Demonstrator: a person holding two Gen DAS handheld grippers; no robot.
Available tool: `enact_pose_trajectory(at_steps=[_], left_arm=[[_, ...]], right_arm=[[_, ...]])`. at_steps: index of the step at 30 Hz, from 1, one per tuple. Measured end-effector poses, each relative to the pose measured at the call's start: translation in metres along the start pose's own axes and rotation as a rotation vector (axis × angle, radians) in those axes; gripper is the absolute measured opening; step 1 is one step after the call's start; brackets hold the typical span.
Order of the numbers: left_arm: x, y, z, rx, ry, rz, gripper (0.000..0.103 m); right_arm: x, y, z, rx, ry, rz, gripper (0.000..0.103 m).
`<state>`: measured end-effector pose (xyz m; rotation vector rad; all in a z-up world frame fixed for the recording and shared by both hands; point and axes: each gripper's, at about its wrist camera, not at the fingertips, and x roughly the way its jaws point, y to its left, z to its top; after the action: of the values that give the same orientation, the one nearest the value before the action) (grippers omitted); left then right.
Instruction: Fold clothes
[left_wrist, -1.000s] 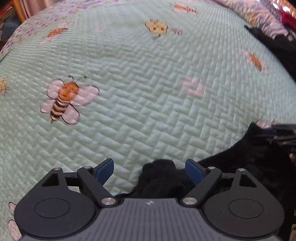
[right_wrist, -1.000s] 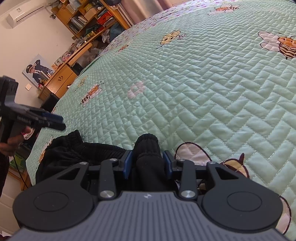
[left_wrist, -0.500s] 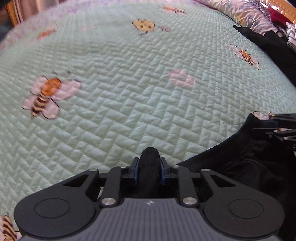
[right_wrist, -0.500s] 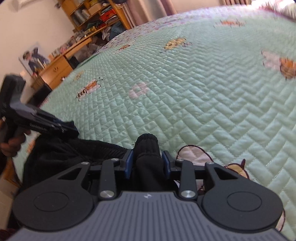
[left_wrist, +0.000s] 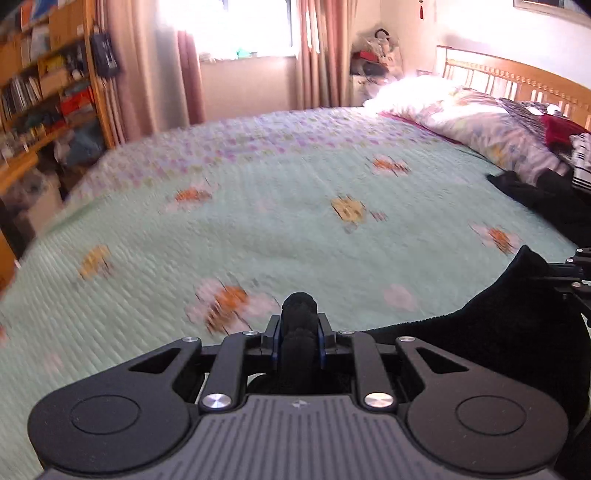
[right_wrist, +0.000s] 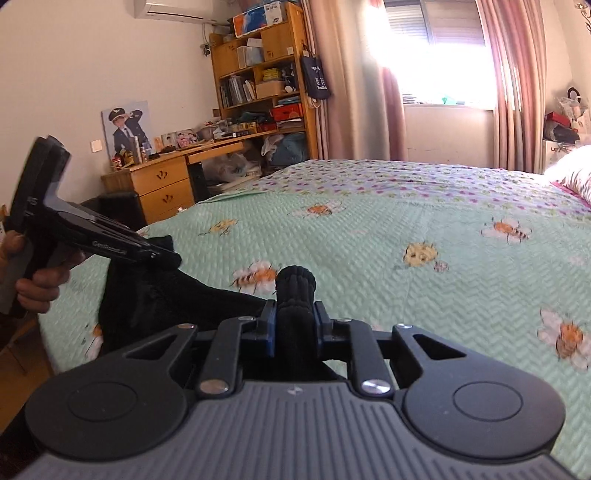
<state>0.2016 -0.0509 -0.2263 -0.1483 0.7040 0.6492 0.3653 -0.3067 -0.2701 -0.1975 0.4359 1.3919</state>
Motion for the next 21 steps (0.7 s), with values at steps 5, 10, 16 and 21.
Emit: enact_pose_trajectory(at_steps=[5, 10, 16, 21], left_arm=[[-0.033, 0.006, 0.109, 0.024, -0.207, 0.090, 0.020], [-0.077, 0.010, 0.169, 0.029, -0.378, 0.102, 0.021], [-0.055, 0.000, 0.063, 0.076, -0.307, -0.026, 0.023], [0.020, -0.017, -0.111, 0.071, 0.039, -0.148, 0.023]], right_arm=[[0.034, -0.007, 0.097, -0.120, -0.140, -0.110, 0.020], [0.015, -0.002, 0.167, -0.263, -0.384, -0.199, 0.020], [-0.006, 0.003, 0.124, -0.349, -0.387, -0.147, 0.021], [-0.003, 0.018, 0.001, -0.273, -0.121, -0.046, 0.024]])
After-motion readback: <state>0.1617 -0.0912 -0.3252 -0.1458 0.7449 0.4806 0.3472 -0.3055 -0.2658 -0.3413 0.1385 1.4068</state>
